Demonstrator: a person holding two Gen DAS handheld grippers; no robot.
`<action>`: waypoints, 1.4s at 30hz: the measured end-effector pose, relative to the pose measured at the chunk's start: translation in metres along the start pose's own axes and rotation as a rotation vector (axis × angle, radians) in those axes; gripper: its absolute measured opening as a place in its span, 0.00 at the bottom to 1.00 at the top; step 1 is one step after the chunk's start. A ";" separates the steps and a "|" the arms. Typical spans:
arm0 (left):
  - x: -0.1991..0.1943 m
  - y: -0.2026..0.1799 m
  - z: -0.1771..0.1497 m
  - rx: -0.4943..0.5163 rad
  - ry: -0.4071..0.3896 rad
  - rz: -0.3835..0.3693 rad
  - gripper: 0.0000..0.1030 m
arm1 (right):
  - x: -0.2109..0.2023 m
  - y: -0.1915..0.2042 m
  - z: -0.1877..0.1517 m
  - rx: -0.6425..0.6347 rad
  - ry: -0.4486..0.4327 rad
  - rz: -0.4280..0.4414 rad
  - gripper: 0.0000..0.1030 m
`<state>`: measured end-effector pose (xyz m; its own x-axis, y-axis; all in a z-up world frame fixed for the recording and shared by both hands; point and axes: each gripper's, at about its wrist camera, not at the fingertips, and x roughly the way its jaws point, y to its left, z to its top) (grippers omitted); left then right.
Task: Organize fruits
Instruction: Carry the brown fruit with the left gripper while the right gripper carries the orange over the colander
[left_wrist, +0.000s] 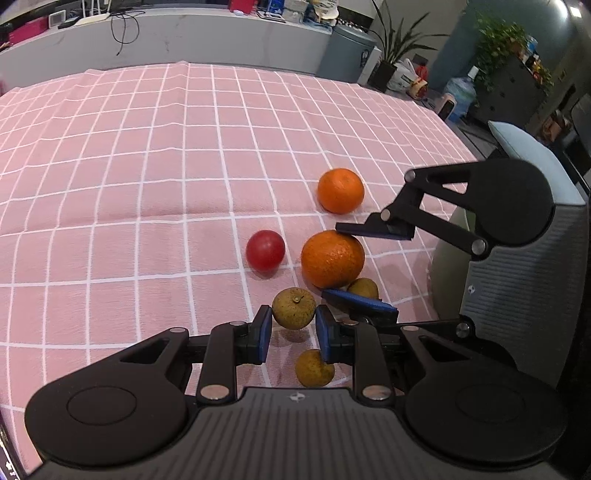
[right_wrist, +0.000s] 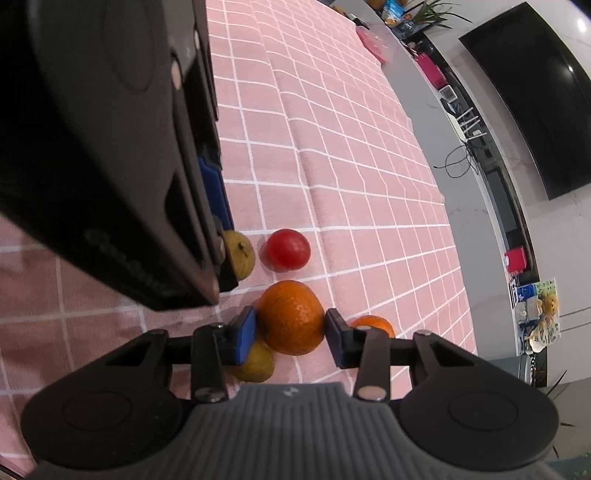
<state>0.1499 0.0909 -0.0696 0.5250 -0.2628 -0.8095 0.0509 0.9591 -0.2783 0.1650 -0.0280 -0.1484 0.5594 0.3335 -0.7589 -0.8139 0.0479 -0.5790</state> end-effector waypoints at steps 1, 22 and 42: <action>-0.002 0.000 0.000 -0.004 -0.005 0.000 0.27 | -0.002 0.001 -0.001 0.004 -0.006 -0.005 0.35; -0.058 -0.063 0.004 0.059 -0.144 -0.047 0.27 | -0.127 -0.012 -0.051 0.374 -0.165 -0.130 0.34; -0.018 -0.150 0.008 0.274 -0.064 -0.096 0.27 | -0.147 -0.043 -0.182 0.945 -0.095 -0.137 0.35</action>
<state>0.1399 -0.0476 -0.0089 0.5588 -0.3546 -0.7497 0.3253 0.9252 -0.1951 0.1462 -0.2506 -0.0668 0.6779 0.3418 -0.6508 -0.5558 0.8177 -0.1495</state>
